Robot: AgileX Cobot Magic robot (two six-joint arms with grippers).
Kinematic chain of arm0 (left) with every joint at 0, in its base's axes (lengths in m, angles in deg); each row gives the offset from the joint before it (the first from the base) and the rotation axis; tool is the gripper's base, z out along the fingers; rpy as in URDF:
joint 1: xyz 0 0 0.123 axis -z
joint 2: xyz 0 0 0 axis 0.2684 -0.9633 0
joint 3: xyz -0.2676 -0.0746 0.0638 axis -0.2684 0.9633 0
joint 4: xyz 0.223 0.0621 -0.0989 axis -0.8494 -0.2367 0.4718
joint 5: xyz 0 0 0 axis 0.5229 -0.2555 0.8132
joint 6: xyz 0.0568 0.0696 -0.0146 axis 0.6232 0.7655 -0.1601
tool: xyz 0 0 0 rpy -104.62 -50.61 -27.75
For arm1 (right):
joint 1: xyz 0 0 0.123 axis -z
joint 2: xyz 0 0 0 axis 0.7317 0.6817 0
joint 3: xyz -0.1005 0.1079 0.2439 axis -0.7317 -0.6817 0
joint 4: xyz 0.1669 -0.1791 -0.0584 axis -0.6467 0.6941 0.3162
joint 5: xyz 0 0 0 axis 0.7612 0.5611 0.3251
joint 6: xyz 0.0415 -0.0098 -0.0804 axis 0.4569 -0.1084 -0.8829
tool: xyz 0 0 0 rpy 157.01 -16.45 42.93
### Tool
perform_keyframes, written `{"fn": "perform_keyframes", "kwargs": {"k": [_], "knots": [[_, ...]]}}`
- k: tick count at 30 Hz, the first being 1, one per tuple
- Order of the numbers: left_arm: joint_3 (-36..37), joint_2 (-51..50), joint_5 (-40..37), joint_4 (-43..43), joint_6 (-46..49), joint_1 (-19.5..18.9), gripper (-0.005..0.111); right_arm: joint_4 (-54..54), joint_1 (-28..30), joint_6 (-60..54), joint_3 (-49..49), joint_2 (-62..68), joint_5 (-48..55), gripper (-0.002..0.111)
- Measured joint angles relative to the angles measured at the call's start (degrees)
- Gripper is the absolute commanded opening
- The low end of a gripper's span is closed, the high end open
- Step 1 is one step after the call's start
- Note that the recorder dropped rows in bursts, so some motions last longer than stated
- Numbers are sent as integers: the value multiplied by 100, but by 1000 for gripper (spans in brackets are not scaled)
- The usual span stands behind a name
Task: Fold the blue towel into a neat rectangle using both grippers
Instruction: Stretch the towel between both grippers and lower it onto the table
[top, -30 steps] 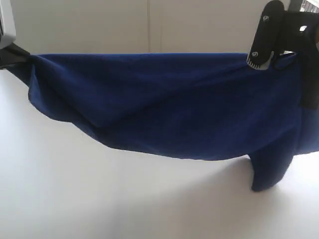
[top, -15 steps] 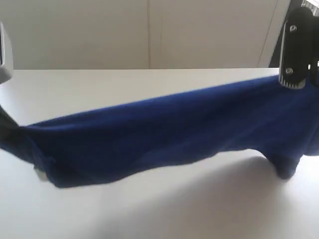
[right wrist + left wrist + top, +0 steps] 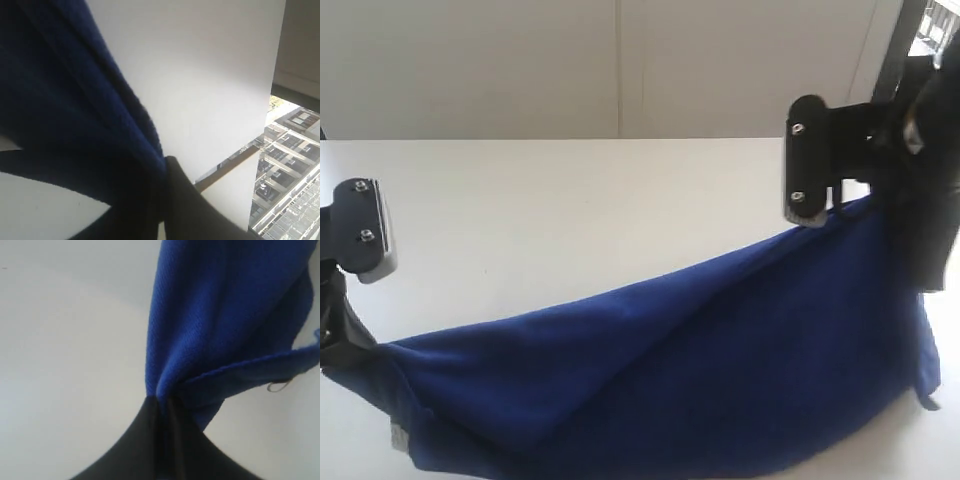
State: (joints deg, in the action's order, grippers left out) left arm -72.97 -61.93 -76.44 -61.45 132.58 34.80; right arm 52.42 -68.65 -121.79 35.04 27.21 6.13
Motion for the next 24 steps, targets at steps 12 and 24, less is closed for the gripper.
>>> {"fn": "perform_keyframes", "kwargs": {"k": [12,24], "knots": [[292,-1137,1711,-1257,-1007,-274,61,2572,0,2956,0,2202,-2221,2],[305,-1730,2460,-1281,-1240,-643,66,6209,0,7475,330,3423,-1710,59]]}}
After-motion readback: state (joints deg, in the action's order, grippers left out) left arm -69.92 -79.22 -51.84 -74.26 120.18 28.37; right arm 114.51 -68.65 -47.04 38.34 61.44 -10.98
